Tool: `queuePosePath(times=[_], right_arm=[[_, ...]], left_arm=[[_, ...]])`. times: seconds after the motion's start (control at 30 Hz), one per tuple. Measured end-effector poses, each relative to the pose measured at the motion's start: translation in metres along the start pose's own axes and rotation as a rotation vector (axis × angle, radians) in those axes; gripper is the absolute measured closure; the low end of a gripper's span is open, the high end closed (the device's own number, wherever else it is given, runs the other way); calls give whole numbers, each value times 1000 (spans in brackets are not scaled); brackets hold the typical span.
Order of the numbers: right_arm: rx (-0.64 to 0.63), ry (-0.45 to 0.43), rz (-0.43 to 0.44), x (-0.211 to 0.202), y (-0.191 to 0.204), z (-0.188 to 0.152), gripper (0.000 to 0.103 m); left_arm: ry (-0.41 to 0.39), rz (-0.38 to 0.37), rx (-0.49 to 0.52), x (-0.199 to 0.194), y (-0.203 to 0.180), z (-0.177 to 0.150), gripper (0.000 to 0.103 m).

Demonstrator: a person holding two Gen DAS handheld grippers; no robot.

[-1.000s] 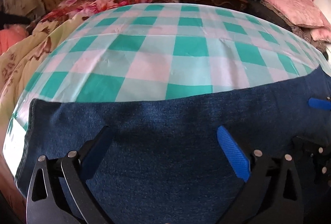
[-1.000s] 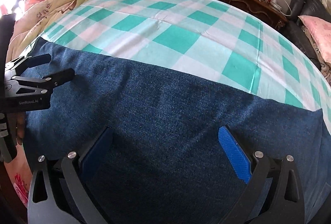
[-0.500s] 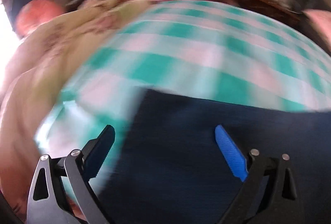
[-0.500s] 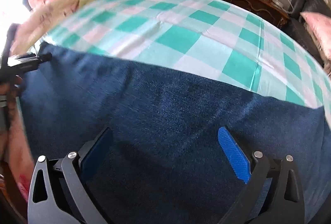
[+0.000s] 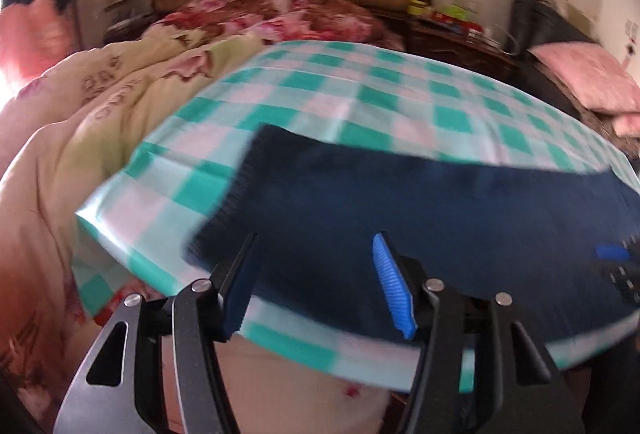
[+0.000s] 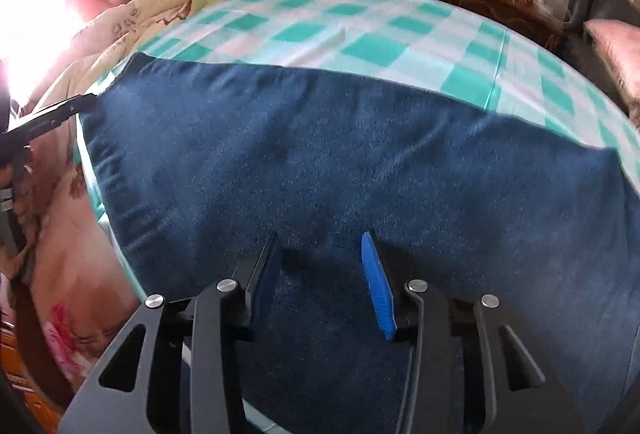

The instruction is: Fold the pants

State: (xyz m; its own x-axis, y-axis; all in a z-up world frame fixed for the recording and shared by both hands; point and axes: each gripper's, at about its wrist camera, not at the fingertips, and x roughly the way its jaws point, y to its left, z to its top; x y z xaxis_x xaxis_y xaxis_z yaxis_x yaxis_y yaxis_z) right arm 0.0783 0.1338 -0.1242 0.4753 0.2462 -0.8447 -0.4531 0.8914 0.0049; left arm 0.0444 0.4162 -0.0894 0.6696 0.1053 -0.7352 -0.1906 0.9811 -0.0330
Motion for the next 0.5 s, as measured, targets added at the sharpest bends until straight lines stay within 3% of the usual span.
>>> queuePosePath(times=[0.13,0.27,0.33,0.37,0.4,0.5], right_arm=[[20,5,4,0,-2,0,62],[32,-14,35,-10,-5,-4,61],[27,-46,45,-23,-7,-8,55],[20,-69,50,-32,-10,-12,47],[18,-79,52,-37,-13,-16,43],[30,-100,47,-60,-35,-36,43]], left_arm=[[24,-64,75,6,-29,-16,50],[72,-22,138,21,-34,-32,51],[63,-33,105,23,-20,-34,53],[62,-29,78,23,-11,-31,59],[56,11,63,22,-4,-27,58],[60,106,-20,26,19,-18,59]])
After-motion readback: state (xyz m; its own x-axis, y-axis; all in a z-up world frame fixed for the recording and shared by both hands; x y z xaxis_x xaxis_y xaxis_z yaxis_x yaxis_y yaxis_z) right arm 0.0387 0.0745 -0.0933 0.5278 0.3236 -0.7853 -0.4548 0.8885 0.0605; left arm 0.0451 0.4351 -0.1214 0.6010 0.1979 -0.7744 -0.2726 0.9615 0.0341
